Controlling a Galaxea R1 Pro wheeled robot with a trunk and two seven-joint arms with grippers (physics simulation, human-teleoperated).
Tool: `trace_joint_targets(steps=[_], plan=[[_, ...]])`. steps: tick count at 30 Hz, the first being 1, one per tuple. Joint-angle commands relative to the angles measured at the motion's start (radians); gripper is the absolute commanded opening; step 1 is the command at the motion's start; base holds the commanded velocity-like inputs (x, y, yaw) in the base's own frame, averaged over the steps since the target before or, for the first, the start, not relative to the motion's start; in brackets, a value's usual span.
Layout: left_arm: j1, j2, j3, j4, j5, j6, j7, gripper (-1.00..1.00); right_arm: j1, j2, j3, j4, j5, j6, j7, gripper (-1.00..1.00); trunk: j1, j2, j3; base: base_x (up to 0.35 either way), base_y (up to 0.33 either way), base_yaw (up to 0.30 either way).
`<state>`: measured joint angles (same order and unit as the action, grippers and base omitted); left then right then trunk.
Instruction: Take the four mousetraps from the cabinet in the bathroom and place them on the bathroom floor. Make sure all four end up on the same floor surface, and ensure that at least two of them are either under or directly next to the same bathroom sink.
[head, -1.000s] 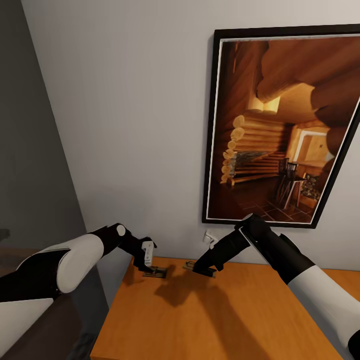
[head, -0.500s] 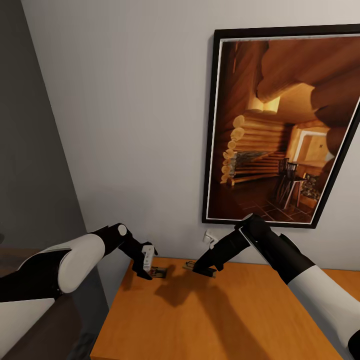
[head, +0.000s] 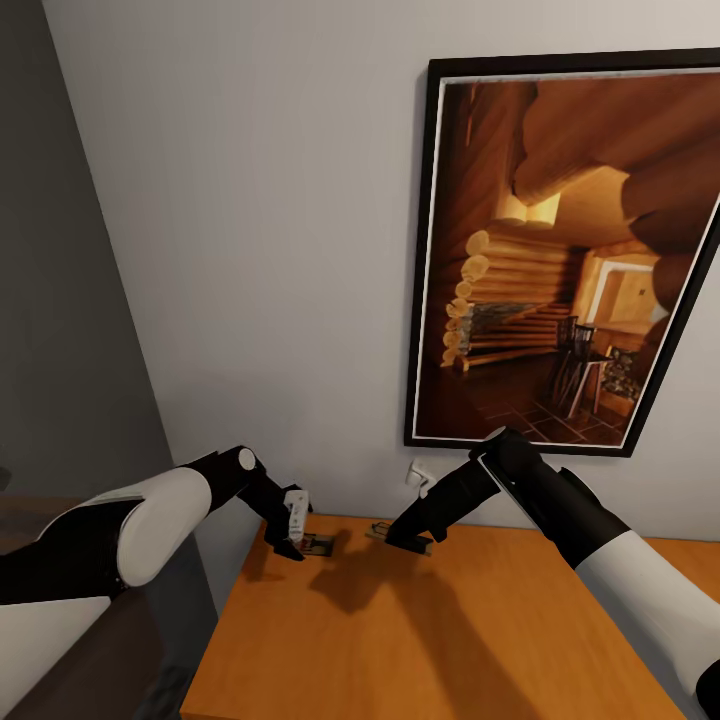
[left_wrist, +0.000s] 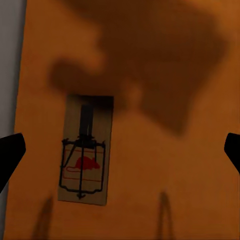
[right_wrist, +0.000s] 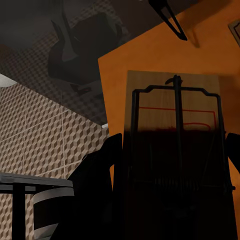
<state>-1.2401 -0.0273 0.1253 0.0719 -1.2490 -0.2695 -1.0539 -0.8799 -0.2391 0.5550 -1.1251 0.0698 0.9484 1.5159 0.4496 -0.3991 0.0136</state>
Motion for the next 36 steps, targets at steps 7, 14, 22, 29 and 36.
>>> trace_joint_targets(steps=[7,14,22,29,36], plan=[[-0.001,0.000,0.008,0.001,-0.011,-0.002,0.000,1.00,-0.001,0.000,0.000,-0.001,0.007,0.013,0.010,-1.00,0.000,-0.001,-0.001,0.092,0.000,0.000],[-0.001,0.004,0.008,0.000,-0.011,-0.002,0.000,1.00,-0.001,0.000,0.001,-0.001,0.007,0.013,0.010,-1.00,0.000,-0.001,-0.001,0.094,0.000,0.000],[-0.001,0.003,0.008,0.000,-0.011,-0.002,0.002,1.00,-0.001,0.000,0.000,0.000,0.007,0.013,0.010,-1.00,0.000,-0.001,-0.001,0.006,0.000,0.000],[-0.001,0.002,0.009,0.000,-0.011,-0.001,0.002,1.00,-0.001,0.000,0.000,-0.001,0.007,0.013,0.010,-1.00,0.000,-0.001,-0.001,0.000,0.000,0.000],[-0.001,0.000,0.008,0.000,-0.011,0.000,0.002,1.00,-0.001,0.000,0.000,0.000,0.007,0.013,0.010,-1.00,0.000,-0.001,-0.001,0.000,0.000,0.000]])
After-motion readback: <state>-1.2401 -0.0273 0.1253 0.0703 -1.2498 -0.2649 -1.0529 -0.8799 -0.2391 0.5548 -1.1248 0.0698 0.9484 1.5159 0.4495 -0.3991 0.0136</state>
